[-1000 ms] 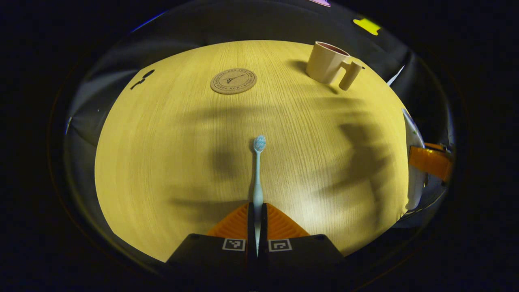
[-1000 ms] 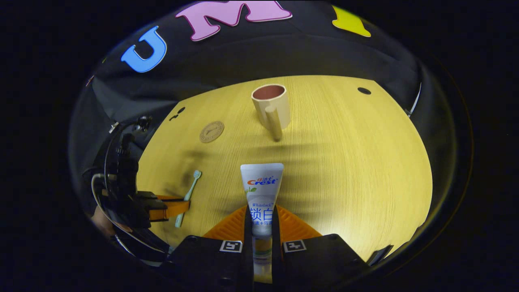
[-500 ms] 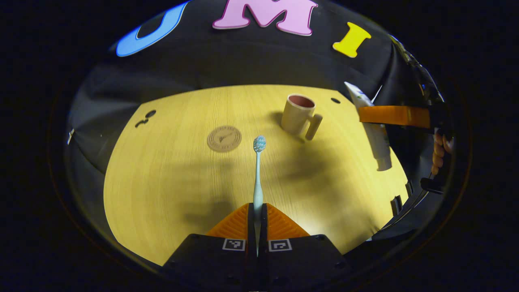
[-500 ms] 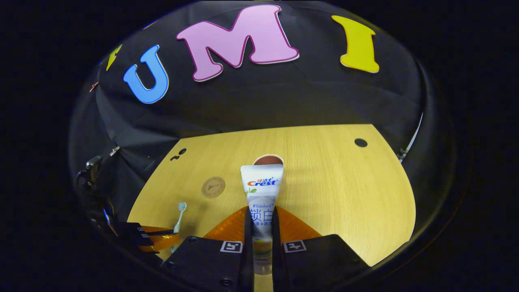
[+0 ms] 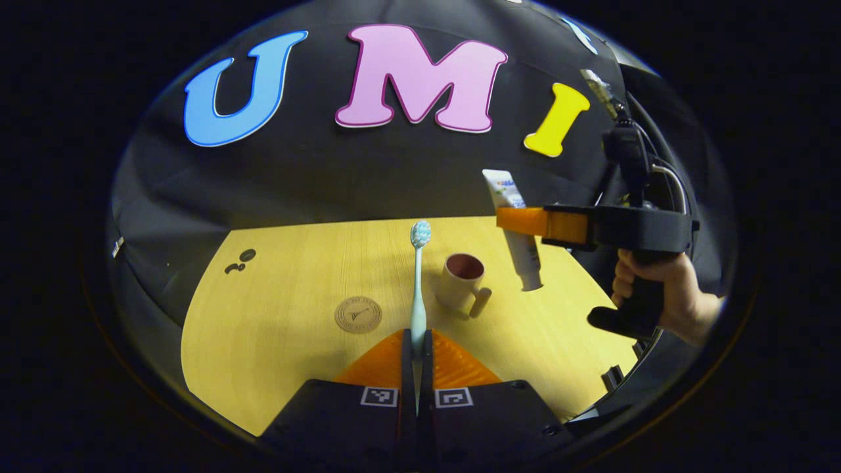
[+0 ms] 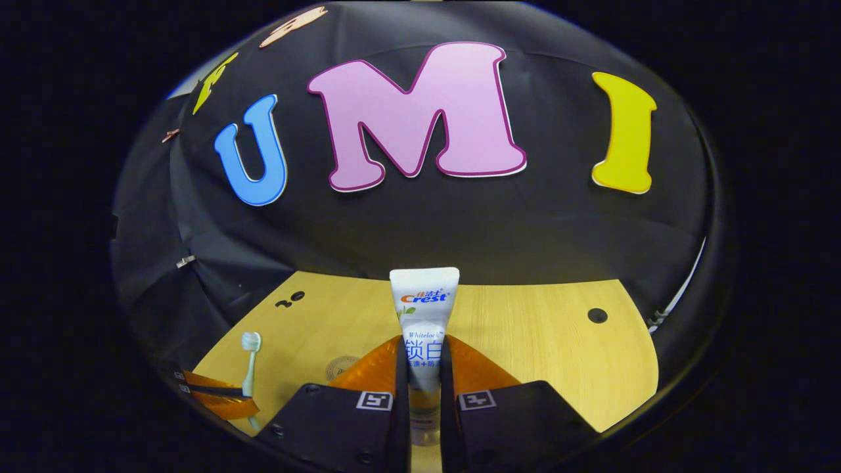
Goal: Put the toothbrush and toothpaste on the desktop into the cup, then pick up the cup and place it on the coaster on the desktop.
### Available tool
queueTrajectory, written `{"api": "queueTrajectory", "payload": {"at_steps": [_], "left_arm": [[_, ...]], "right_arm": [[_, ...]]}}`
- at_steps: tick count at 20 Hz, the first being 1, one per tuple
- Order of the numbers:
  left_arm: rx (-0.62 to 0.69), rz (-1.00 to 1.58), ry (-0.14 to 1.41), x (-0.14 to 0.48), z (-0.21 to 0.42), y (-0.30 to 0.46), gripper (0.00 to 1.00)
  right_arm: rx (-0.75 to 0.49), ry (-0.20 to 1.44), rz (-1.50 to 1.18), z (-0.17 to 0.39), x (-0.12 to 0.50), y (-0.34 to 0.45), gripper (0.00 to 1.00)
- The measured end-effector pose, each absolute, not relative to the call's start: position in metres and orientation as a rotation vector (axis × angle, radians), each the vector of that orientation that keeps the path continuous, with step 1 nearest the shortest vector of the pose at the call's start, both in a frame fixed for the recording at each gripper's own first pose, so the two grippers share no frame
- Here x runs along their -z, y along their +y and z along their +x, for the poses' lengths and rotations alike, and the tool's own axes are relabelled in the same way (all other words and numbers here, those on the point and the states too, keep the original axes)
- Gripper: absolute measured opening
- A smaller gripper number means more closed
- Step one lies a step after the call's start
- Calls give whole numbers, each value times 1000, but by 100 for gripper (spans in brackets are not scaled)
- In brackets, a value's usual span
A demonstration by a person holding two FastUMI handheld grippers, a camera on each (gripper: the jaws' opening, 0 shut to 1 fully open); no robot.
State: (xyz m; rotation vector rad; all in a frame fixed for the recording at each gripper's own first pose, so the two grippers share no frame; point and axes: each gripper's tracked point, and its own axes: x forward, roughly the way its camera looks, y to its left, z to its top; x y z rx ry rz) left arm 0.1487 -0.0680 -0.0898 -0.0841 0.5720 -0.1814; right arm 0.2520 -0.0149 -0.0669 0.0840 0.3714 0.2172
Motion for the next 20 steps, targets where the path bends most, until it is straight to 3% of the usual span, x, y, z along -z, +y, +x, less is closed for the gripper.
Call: {"api": "queueTrajectory", "payload": {"at_steps": [10, 20], "left_arm": [[64, -230, 394, 69, 179, -54, 6], [15, -311, 355, 75, 186, -44, 6]], "right_arm": [[-226, 159, 69, 330, 78, -16, 22], [-217, 171, 65, 341, 148, -15, 22]]}}
